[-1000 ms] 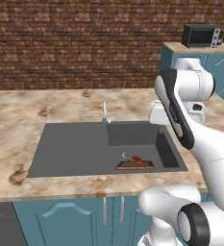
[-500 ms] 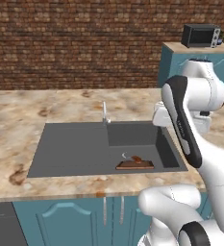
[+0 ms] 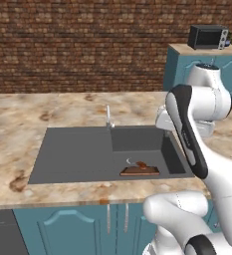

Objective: Move the cutting board and knife to the sink. Then move spray from the cabinet to the counter.

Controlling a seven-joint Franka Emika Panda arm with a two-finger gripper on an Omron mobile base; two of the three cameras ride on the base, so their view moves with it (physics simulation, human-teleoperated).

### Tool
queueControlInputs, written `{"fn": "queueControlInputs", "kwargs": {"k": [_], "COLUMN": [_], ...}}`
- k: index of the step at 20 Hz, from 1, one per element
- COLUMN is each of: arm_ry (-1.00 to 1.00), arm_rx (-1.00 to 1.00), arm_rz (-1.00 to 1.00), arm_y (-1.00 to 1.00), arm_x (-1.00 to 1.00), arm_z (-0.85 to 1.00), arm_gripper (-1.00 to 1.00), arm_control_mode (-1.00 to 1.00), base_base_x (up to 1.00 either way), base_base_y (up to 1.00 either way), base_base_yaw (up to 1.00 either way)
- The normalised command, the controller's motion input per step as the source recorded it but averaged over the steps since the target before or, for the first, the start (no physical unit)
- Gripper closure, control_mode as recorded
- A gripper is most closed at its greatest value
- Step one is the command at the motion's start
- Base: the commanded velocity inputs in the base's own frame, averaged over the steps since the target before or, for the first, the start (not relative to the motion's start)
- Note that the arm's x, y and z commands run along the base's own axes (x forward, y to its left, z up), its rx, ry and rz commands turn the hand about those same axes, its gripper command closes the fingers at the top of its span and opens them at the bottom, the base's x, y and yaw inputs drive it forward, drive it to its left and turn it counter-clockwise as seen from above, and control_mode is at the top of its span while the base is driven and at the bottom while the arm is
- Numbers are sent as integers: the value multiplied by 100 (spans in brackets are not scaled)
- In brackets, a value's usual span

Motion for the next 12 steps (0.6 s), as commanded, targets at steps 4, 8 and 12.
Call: {"fn": "queueControlInputs", "kwargs": {"k": [4,8,12], "arm_ry": [0,0,0], "arm_rx": [0,0,0], "arm_rz": [0,0,0], "arm_y": [0,0,0], "arm_x": [0,-1,0], "arm_z": [0,0,0], "arm_gripper": [-100,-100,-100], "arm_control_mode": [-100,100,100], "base_base_x": [0,-6,-82], "base_base_y": [0,0,0], "base_base_yaw": [0,0,-30]}}
